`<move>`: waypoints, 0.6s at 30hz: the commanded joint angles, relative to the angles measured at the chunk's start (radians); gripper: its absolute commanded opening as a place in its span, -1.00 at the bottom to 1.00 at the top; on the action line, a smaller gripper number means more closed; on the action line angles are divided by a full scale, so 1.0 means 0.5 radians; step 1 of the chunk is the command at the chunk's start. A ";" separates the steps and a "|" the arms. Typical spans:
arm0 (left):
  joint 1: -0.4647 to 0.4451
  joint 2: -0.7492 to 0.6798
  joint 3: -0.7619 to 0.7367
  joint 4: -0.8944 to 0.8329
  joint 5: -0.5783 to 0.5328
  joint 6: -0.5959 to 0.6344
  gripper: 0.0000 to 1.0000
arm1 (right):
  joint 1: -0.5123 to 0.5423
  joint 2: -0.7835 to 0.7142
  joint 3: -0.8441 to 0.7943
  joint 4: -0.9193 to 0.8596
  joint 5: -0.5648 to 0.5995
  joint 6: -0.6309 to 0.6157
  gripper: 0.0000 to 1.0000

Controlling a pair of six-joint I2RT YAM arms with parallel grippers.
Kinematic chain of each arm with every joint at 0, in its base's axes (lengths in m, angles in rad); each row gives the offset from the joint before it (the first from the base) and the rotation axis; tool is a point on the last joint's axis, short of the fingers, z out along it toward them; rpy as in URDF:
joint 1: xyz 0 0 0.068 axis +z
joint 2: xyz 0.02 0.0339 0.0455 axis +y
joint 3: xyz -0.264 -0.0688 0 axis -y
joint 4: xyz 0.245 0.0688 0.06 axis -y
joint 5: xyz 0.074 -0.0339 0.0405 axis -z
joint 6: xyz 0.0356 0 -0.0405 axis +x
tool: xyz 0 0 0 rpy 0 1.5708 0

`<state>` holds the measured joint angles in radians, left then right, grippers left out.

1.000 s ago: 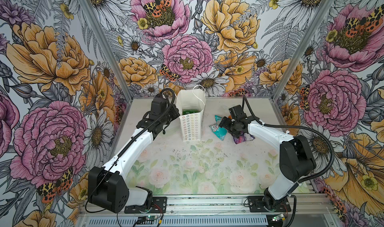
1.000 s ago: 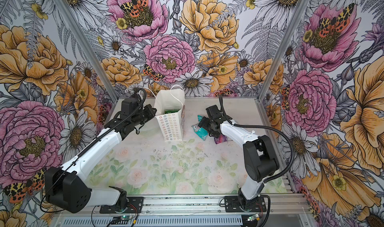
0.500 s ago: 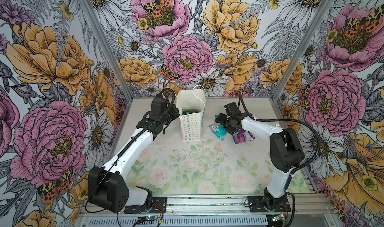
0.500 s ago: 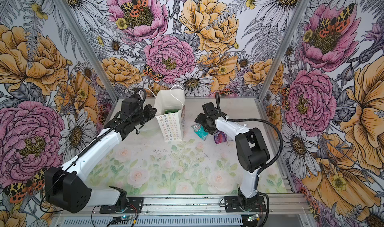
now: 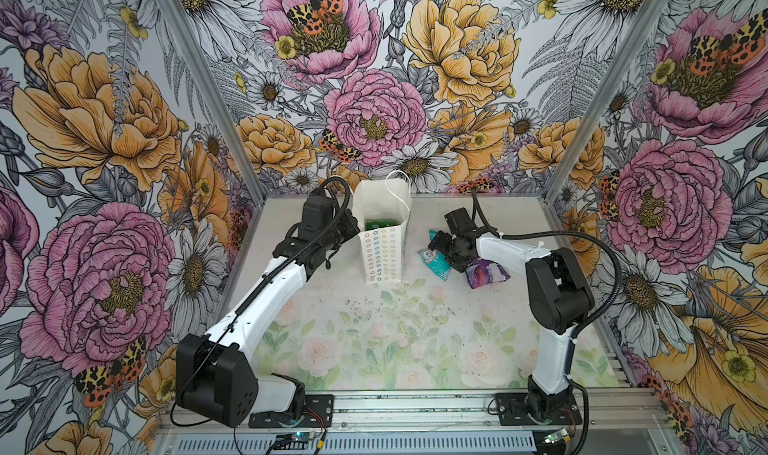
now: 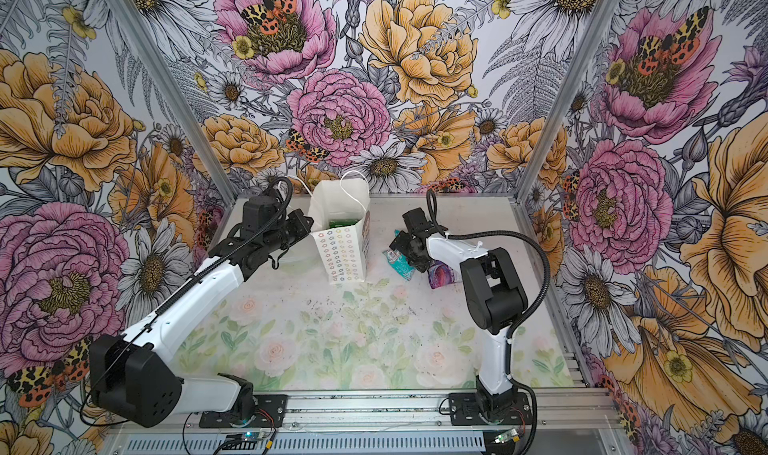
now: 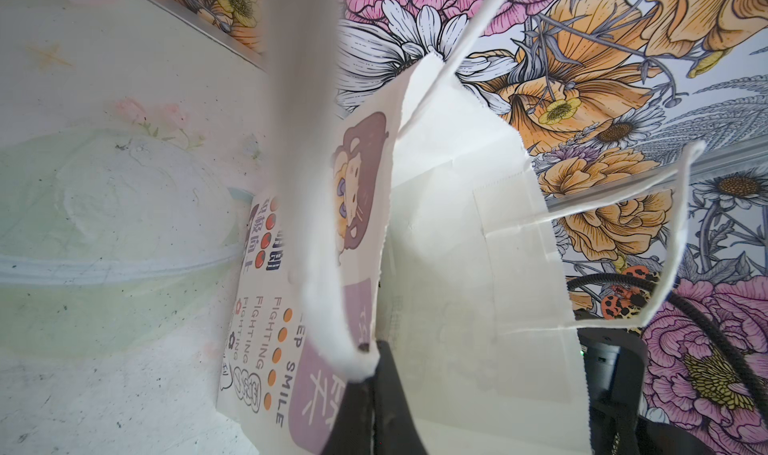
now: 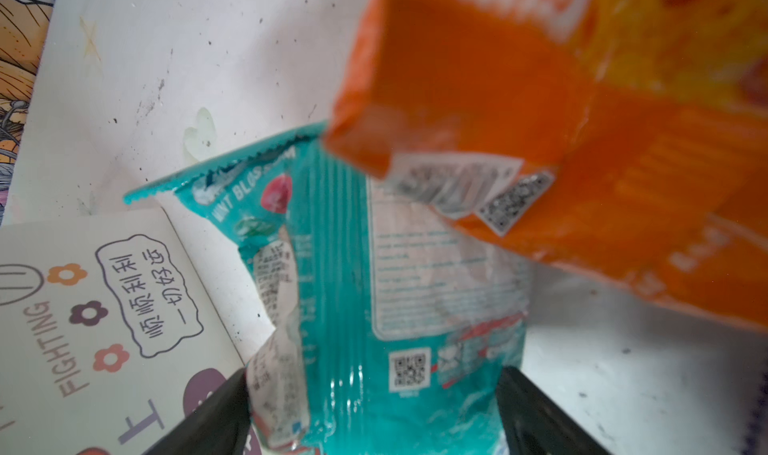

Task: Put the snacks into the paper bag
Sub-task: 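Lower the right gripper and grasp the teal mint packet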

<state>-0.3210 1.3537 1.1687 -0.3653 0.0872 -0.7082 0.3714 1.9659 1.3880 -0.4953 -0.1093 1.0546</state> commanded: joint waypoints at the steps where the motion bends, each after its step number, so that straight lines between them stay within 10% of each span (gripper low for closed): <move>1: 0.000 -0.029 0.016 -0.039 0.028 0.002 -1.00 | -0.027 0.076 0.056 -0.011 0.064 -0.041 0.80; 18: 0.025 -0.042 -0.003 -0.039 0.028 0.005 -1.00 | -0.052 0.206 0.045 -0.084 0.108 -0.129 0.74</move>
<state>-0.3172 1.3537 1.1687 -0.3653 0.0872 -0.7082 0.3553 2.0167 1.4132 -0.4904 -0.0986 1.0138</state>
